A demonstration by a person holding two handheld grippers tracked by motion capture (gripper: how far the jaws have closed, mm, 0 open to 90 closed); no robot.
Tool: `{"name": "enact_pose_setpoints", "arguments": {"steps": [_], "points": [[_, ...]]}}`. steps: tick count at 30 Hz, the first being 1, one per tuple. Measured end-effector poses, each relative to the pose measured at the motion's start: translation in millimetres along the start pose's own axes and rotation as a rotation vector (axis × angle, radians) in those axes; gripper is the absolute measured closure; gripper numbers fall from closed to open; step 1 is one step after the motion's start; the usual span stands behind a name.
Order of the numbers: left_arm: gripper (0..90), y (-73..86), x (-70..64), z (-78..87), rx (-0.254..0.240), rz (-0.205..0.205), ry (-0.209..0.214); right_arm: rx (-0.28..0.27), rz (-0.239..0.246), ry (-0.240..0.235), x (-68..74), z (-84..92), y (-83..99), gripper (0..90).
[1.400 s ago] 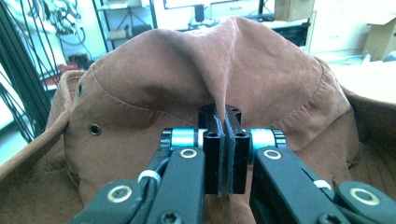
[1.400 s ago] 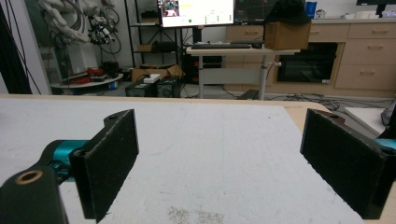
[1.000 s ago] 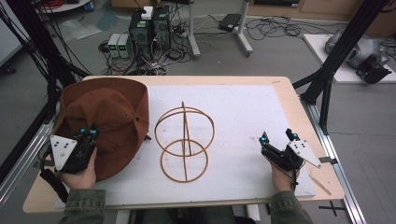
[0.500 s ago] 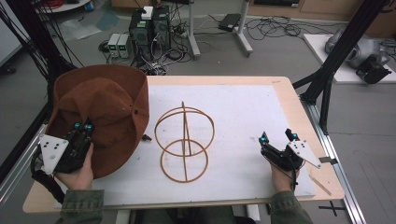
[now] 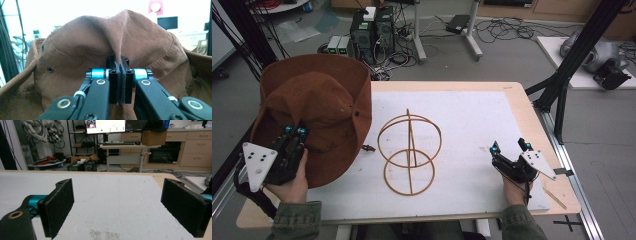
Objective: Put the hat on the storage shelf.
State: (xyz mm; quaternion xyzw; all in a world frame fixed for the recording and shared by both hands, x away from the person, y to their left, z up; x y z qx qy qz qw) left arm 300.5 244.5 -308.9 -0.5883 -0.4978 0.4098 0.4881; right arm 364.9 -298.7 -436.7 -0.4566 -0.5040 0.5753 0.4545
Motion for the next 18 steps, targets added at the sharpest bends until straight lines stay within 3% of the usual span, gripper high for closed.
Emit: {"name": "enact_pose_setpoints", "arguments": {"steps": [10, 18], "points": [[87.5, -27.8, -6.0, -6.2, -0.049, -0.022, 0.028, -0.002, 0.003, -0.005, 1.1, 0.0, -0.2, 10.6], [87.5, -37.0, -11.0, -12.4, -0.086, 0.036, 0.12, -0.001, 0.005, -0.003, 0.3, 0.0, 0.0, 10.6]]}}
Point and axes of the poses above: each handheld gripper's, and its own axes: z roughly backward along the jaws, y roughly out of its underside, x roughly to its left, the point moved 8 cm from there along -z, roughly forward along the jaws, and after that the axes turned 6 degrees about z, right-handed, at the moved point
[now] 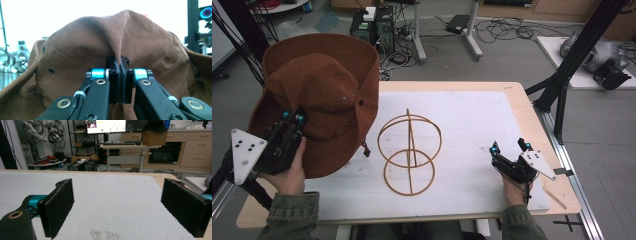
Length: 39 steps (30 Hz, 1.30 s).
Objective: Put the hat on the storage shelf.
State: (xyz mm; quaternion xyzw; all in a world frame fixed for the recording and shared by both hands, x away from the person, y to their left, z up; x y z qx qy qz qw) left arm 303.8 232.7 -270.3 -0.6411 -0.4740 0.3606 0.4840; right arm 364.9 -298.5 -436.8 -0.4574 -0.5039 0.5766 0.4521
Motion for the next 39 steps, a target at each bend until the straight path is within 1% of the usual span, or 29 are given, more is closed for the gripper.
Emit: {"name": "enact_pose_setpoints", "arguments": {"steps": [2, 3, 6, 8, 11, 13, 14, 16, 17, 19, 21, 22, 23, 26, 29, 31, 34, 35, 37, 39], "points": [[87.5, -0.4, -0.5, -1.0, -0.012, 0.013, 0.023, 0.004, 0.0, 0.001, -0.3, 0.1, 0.4, 10.6], [87.5, -0.4, -0.5, -1.9, -0.017, 0.027, 0.037, 0.005, 0.0, 0.001, -0.4, 0.1, 0.5, 10.6], [87.5, -0.6, -0.2, -5.0, -0.021, 0.051, 0.063, 0.003, -0.001, 0.0, -0.3, 0.0, 0.4, 10.6], [87.5, -1.3, -0.9, -7.1, -0.026, 0.069, 0.088, 0.005, 0.005, 0.0, -0.6, 0.0, 0.8, 10.6], [87.5, -3.5, -3.0, -10.9, -0.036, 0.087, 0.127, 0.003, 0.002, 0.0, -0.6, 0.0, 0.7, 10.6], [87.4, -5.6, -4.3, -12.9, -0.043, 0.106, 0.139, 0.004, 0.006, -0.001, -0.8, -0.1, 1.0, 10.6], [87.5, -6.9, -5.1, -14.3, -0.048, 0.117, 0.147, 0.01, -0.003, -0.003, 0.1, 0.1, 1.6, 10.6], [87.5, -8.1, -7.8, -17.7, -0.052, 0.135, 0.173, 0.006, 0.004, -0.006, 0.4, -0.3, 1.4, 10.6], [87.5, -8.2, -9.1, -19.0, -0.051, 0.139, 0.182, 0.005, 0.005, -0.006, 0.6, -0.3, 1.2, 10.6], [87.5, -8.3, -12.8, -22.1, -0.049, 0.153, 0.216, 0.006, 0.007, -0.005, 0.1, -0.2, 1.4, 10.5], [87.5, -8.1, -17.0, -25.0, -0.047, 0.16, 0.253, 0.006, 0.004, -0.004, -0.4, 0.0, 1.4, 10.6], [87.5, -8.2, -19.9, -27.1, -0.047, 0.167, 0.277, 0.003, 0.011, -0.003, -1.2, -0.1, 1.2, 10.6], [87.5, -8.4, -21.3, -28.2, -0.048, 0.172, 0.287, 0.005, 0.005, -0.001, -1.3, 0.2, 1.4, 10.6], [87.5, -9.9, -24.2, -31.4, -0.051, 0.194, 0.318, 0.007, 0.008, 0.0, -1.6, 0.2, 1.7, 10.6], [87.5, -12.9, -27.8, -33.5, -0.056, 0.202, 0.358, 0.006, 0.006, -0.005, -0.6, 0.2, 1.6, 10.6], [87.5, -15.0, -30.6, -34.6, -0.06, 0.212, 0.378, 0.008, 0.006, -0.006, -0.4, 0.3, 1.8, 10.6], [87.5, -16.7, -34.6, -36.5, -0.057, 0.219, 0.414, 0.008, 0.008, -0.006, -0.4, 0.3, 1.9, 10.6], [87.5, -16.6, -35.4, -37.0, -0.054, 0.218, 0.42, 0.007, 0.007, -0.006, -0.2, 0.2, 1.8, 10.5], [87.5, -16.2, -38.8, -39.1, -0.049, 0.227, 0.45, 0.007, 0.007, -0.006, 0.2, 0.4, 1.6, 10.6], [87.5, -15.7, -42.5, -40.7, -0.049, 0.246, 0.486, 0.007, 0.005, -0.008, 0.5, 0.6, 1.5, 10.6]]}}
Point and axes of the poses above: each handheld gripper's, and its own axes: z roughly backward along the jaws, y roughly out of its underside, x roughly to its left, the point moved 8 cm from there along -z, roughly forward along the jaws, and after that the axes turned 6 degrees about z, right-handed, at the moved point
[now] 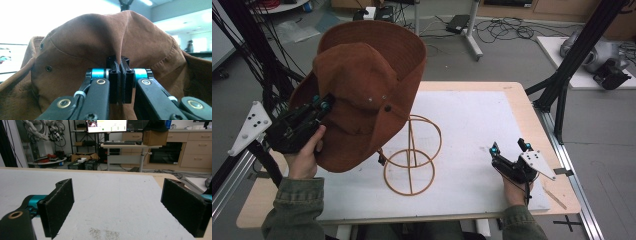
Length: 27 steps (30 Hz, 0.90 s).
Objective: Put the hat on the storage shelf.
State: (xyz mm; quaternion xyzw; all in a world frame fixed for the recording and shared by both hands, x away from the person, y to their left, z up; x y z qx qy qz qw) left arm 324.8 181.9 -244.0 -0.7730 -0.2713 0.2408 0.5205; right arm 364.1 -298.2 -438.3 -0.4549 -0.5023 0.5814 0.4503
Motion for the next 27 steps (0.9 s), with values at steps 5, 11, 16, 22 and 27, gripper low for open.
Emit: {"name": "enact_pose_setpoints", "arguments": {"steps": [5, 11, 16, 22, 27], "points": [[87.5, 3.3, -3.5, -6.3, 0.014, 0.028, 0.066, 0.0, 0.005, 0.001, -1.1, -0.3, 0.4, 10.6], [87.5, 8.7, -11.5, -16.4, 0.045, 0.068, 0.164, -0.002, -0.001, 0.003, -0.8, 0.5, 0.0, 10.5], [87.5, 19.4, -19.8, -26.1, 0.103, 0.066, 0.22, -0.002, 0.003, 0.001, 1.4, 0.2, -0.3, 10.5], [87.5, 27.0, -26.7, -36.3, 0.116, 0.088, 0.257, 0.001, 0.01, -0.002, 1.0, 0.1, 0.3, 10.6], [87.5, 32.1, -33.4, -43.4, 0.139, 0.087, 0.287, 0.003, 0.003, 0.002, 0.8, -0.3, 0.8, 10.6]]}}
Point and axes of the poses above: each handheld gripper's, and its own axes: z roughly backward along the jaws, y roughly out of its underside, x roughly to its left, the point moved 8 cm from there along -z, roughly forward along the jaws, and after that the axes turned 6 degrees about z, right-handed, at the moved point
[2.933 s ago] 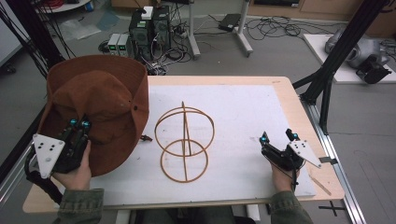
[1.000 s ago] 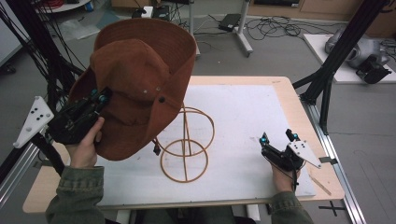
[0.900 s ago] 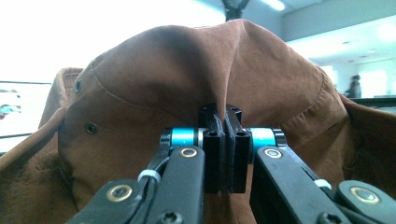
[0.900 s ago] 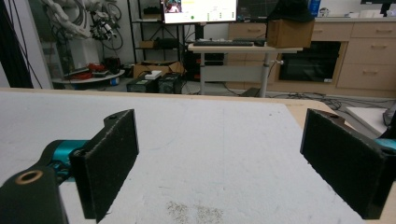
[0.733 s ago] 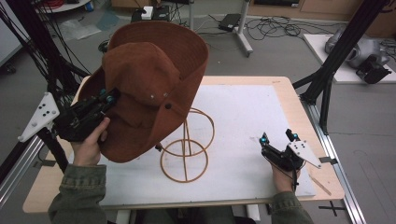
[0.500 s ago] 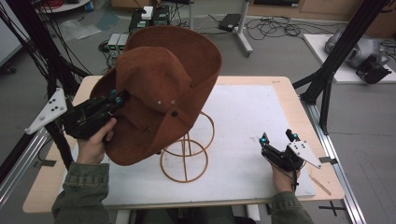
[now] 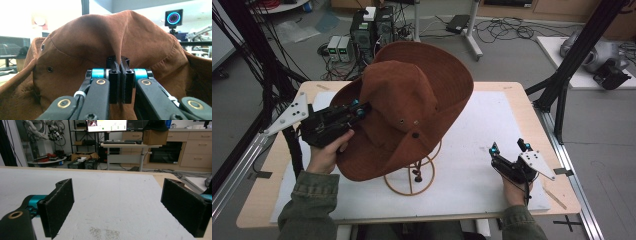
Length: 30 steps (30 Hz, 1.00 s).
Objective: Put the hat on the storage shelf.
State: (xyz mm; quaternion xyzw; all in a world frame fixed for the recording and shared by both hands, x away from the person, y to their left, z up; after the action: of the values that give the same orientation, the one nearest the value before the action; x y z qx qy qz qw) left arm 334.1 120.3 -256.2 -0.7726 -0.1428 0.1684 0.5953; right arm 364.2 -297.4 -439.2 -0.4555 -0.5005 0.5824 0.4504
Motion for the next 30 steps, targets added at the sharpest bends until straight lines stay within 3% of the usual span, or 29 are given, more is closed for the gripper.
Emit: {"name": "enact_pose_setpoints", "arguments": {"steps": [7, 14, 21, 30], "points": [[87.5, 7.4, -3.2, -8.6, 0.055, -0.011, 0.018, -0.002, 0.001, -0.002, -0.3, 0.1, -0.3, 10.6], [87.5, 10.9, -1.6, -9.3, 0.088, 0.003, 0.021, 0.002, 0.001, -0.001, -0.5, -0.4, 0.4, 10.6], [87.4, 22.5, -5.6, -13.8, 0.188, -0.046, 0.039, 0.001, 0.006, -0.001, 0.2, -0.6, 0.1, 10.6], [87.4, 26.3, -7.0, -14.0, 0.219, -0.04, 0.061, -0.005, 0.005, 0.003, -1.8, -0.7, -0.2, 10.6]]}}
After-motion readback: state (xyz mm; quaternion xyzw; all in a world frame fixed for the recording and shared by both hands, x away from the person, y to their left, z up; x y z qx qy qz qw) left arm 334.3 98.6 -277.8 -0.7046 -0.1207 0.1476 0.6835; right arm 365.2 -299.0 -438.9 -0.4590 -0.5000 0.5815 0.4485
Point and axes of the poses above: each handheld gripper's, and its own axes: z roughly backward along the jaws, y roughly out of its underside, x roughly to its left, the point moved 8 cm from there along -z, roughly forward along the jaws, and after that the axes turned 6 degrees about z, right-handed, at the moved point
